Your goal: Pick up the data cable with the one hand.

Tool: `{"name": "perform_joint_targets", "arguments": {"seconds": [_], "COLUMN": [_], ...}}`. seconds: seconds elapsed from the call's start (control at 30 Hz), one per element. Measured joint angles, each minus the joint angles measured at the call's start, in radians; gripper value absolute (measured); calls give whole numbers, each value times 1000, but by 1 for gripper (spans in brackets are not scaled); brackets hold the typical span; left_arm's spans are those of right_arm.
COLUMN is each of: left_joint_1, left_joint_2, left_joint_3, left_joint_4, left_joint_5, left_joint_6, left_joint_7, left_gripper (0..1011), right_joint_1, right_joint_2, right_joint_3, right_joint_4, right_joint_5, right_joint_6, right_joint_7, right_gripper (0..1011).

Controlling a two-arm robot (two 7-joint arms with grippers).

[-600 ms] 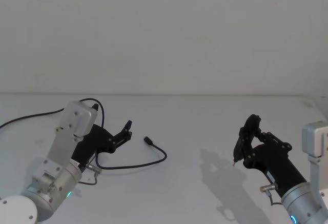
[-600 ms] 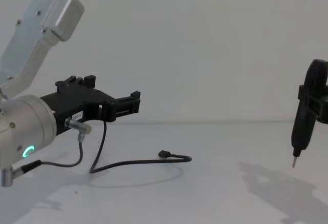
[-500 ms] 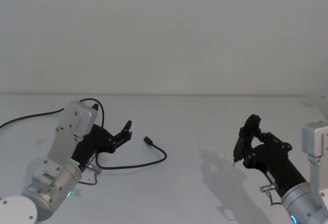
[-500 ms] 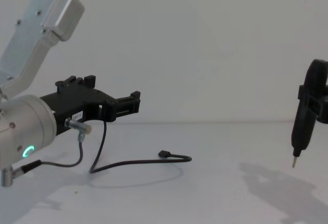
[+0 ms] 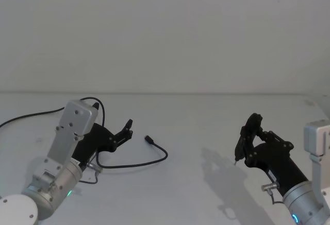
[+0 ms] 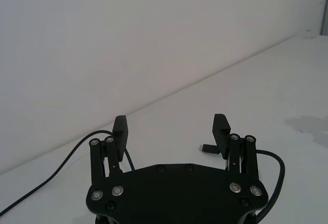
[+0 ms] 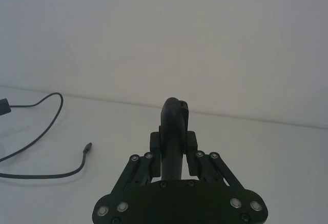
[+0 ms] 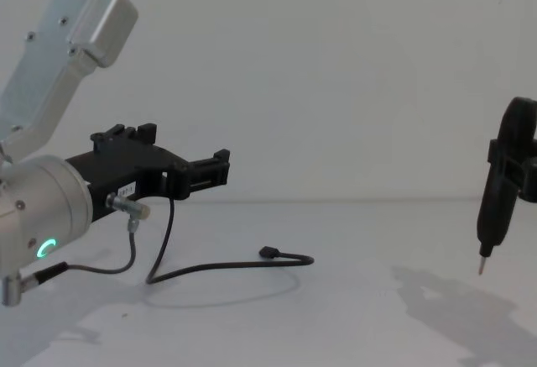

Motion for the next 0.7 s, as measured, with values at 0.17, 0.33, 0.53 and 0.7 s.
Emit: {"name": "perform_joint_targets", "arguments": {"seconds": [0.17,0.33,0.53,0.7], "left_joint_1": [0,0,0,0], "left_joint_2": [0,0,0,0], "left_joint_3": [0,0,0,0], "left_joint_4": [0,0,0,0], "left_joint_5": [0,0,0,0], "left_joint_6": [0,0,0,0], "left_joint_7": [0,0,0,0], "left_gripper": [1001,1001,1001,1001], "right_joint_1": [0,0,0,0], "right_joint_2": [0,0,0,0], "right_joint_3": [0,0,0,0], "right_joint_4": [0,0,0,0], "right_joint_5": [0,0,0,0], "right_joint_6": [0,0,0,0], "right_joint_7": [0,0,0,0], "right_gripper": [279,279,279,279]}}
